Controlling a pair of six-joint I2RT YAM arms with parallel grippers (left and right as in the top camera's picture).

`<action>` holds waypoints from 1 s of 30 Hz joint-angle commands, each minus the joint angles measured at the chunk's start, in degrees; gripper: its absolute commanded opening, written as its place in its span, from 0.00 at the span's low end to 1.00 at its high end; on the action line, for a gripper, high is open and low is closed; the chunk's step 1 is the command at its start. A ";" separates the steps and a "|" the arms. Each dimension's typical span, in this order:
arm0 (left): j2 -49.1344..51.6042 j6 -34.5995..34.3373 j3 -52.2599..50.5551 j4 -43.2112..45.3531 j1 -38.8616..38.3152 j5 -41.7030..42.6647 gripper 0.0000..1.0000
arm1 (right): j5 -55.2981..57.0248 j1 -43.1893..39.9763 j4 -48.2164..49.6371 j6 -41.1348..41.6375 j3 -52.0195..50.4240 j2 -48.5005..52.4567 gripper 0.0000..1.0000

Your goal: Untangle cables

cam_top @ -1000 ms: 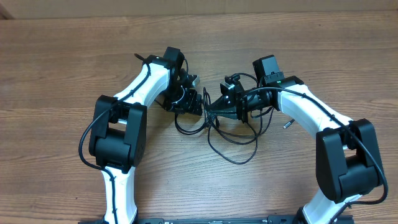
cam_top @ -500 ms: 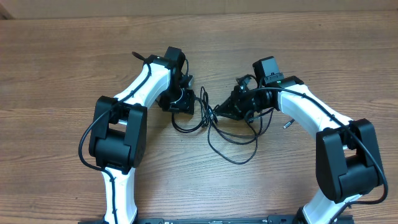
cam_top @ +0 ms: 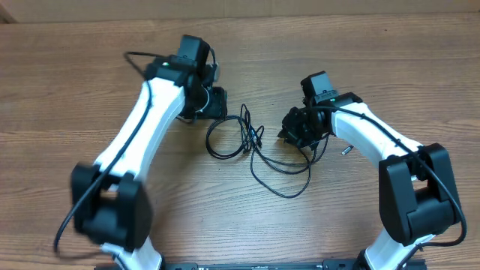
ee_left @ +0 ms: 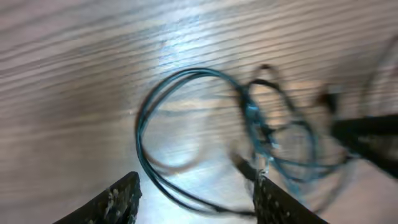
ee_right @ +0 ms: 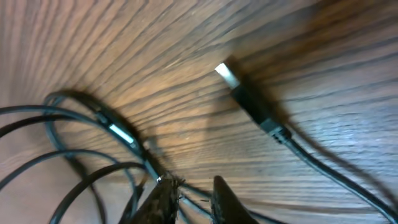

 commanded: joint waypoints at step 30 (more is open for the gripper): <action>5.84 -19.02 -0.13 0.92 -7.21 8.96 0.26 | 13.18 2.05 0.07 1.55 0.42 -0.55 0.22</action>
